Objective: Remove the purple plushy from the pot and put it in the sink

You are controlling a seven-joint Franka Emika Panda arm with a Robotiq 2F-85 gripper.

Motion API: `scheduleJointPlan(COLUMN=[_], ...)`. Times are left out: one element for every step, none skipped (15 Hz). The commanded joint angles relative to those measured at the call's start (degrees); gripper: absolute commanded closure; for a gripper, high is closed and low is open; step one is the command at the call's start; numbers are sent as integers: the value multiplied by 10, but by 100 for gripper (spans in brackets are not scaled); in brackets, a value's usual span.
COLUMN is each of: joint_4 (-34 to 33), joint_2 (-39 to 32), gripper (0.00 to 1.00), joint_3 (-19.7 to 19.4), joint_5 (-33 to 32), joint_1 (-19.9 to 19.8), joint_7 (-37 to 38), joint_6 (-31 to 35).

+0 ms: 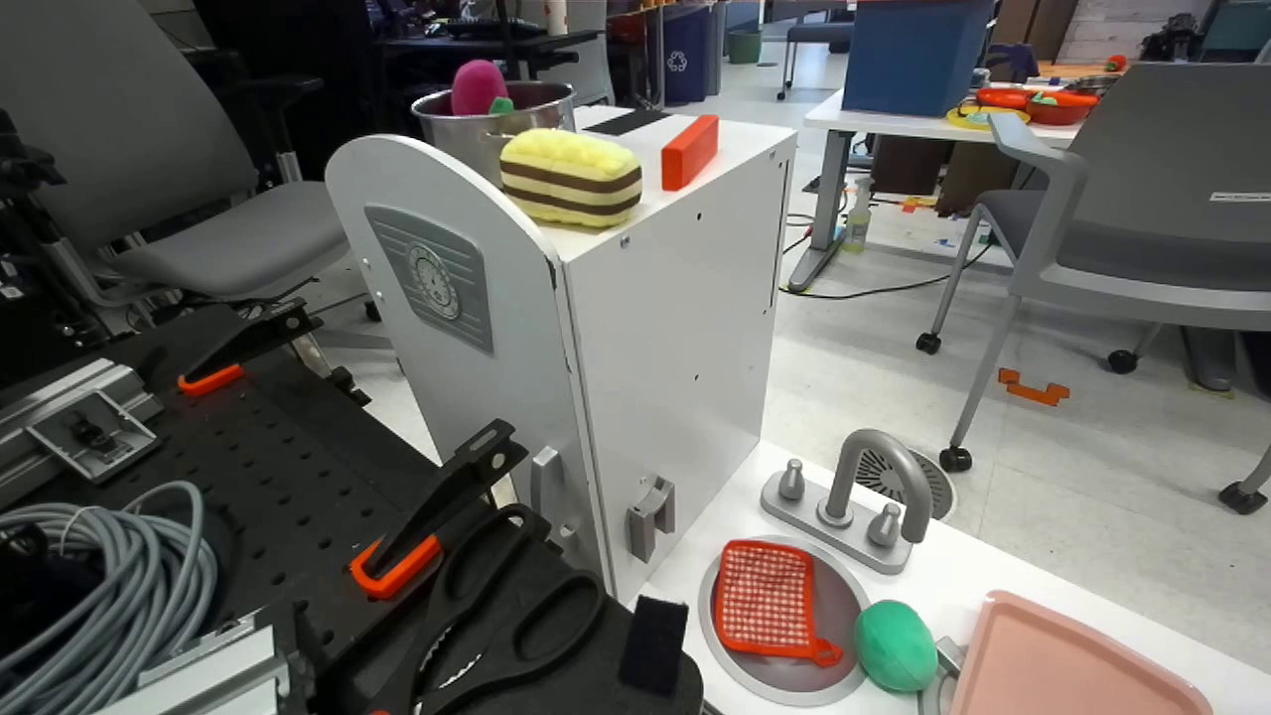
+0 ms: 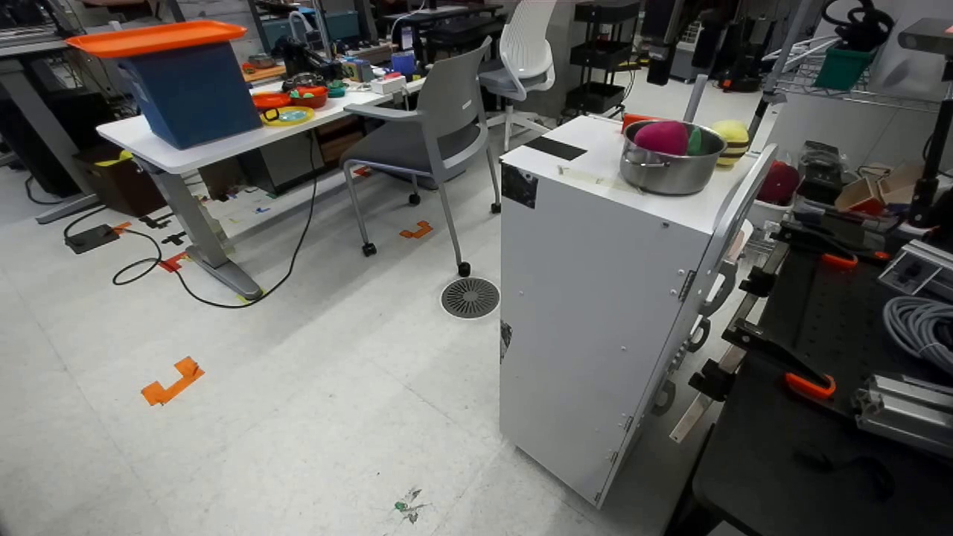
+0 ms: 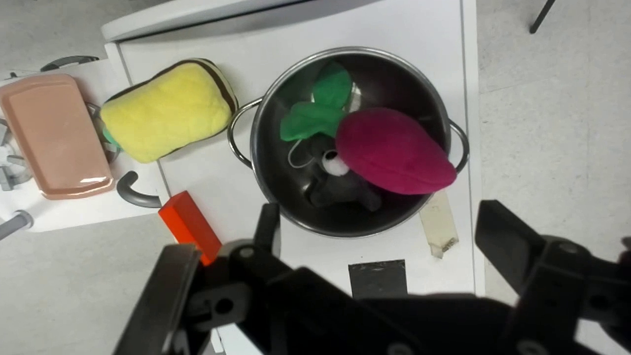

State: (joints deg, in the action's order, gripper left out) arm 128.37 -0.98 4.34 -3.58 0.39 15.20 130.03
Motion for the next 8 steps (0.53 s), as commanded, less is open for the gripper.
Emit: scheduleJointPlan(joint_4=[-13, -13, -12, -11, -10, -10, -10, -10], joint_2=[-24, -29, -33, -35, -39, -43, -45, -48], gripper=[0, 0, 0, 0, 0, 0, 0, 0], joint_3=[-6, -6, -6, -6, -6, -7, -7, -8], joint_5=[1, 4, 15, 25, 33, 35, 38, 41], joint_1=[10, 11, 12, 13, 13, 14, 14, 13], joint_7=[-6, -6, -9, -10, -11, -9, -9, -9], joint_6=[16, 16, 17, 18, 19, 18, 17, 18])
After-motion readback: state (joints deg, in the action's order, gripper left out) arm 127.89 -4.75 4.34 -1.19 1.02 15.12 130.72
